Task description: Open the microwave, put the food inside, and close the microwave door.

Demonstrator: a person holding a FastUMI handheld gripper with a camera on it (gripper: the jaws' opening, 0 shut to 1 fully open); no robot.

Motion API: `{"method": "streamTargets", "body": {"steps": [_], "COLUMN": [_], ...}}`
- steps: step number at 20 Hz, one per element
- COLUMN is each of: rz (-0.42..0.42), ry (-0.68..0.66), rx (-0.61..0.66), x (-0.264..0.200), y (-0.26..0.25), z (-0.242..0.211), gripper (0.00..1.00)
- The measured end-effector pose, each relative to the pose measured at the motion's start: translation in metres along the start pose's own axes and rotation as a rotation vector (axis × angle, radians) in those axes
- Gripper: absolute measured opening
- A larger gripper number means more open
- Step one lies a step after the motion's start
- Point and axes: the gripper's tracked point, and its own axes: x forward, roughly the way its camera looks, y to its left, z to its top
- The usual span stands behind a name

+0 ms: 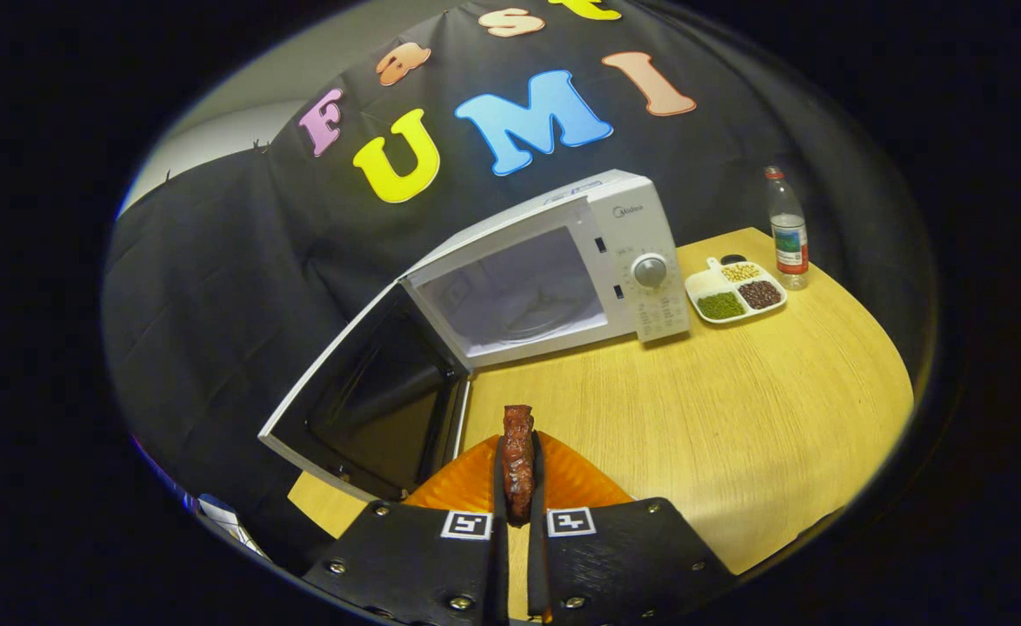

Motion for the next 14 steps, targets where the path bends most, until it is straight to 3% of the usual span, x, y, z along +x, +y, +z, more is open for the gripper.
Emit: {"method": "streamTargets", "body": {"steps": [14], "rz": [0.084], "ry": [-0.052], "rx": [-0.023], "x": [0.119], "y": [0.014], "z": [0.065], "gripper": [0.09]}}
